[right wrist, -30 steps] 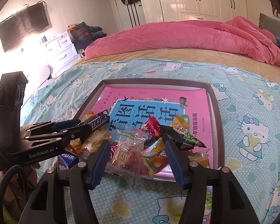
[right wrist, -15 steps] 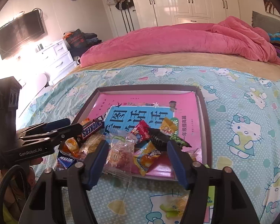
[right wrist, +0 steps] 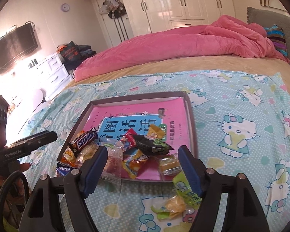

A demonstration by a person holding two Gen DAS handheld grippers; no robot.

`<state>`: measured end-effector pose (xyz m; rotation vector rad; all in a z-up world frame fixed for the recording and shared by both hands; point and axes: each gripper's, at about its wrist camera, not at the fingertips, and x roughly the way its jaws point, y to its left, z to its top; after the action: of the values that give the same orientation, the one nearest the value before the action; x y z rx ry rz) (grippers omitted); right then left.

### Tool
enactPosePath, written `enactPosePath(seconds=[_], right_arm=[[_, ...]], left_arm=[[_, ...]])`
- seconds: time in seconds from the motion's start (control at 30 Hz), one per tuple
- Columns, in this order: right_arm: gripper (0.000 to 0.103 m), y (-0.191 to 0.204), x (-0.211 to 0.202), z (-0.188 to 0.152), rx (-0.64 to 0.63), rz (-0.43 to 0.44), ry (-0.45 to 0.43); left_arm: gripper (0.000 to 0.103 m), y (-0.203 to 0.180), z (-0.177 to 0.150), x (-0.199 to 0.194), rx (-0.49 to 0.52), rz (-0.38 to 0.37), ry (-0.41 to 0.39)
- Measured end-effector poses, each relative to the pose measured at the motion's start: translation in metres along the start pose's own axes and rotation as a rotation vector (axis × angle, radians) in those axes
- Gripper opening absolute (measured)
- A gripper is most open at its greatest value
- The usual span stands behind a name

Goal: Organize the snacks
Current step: 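Move both open tools back toward the blue biscuit pack and green roll bag, then grasp the blue biscuit pack with the left tool while the right tool grasps the green roll bag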

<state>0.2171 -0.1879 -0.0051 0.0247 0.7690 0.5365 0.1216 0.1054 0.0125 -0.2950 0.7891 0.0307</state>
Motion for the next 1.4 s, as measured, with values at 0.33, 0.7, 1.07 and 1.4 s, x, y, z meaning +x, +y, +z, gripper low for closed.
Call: enactPosePath(seconds=[0.33,0.7,1.07,1.4], right_arm=[[0.081,-0.009,-0.019,-0.003,0.019,-0.002,-0.028],[0.081,-0.023,-0.031,-0.018,0.057,-0.024,-0.010],[0.081,-0.050,-0.034,-0.037,0.172,-0.038,0.052],[0.081,-0.060,-0.006,-0.066,0.241,-0.042,0.168]], left_arm=[[0.077,-0.003,-0.009,-0.004,-0.007,-0.006,0.030],[0.077,-0.005,-0.023,-0.008,0.002,0.013,0.068],[0.077,0.006,-0.044,-0.010,-0.071,0.032,0.123],[0.077,0.011,-0.064,-0.004,-0.145,0.014,0.193]])
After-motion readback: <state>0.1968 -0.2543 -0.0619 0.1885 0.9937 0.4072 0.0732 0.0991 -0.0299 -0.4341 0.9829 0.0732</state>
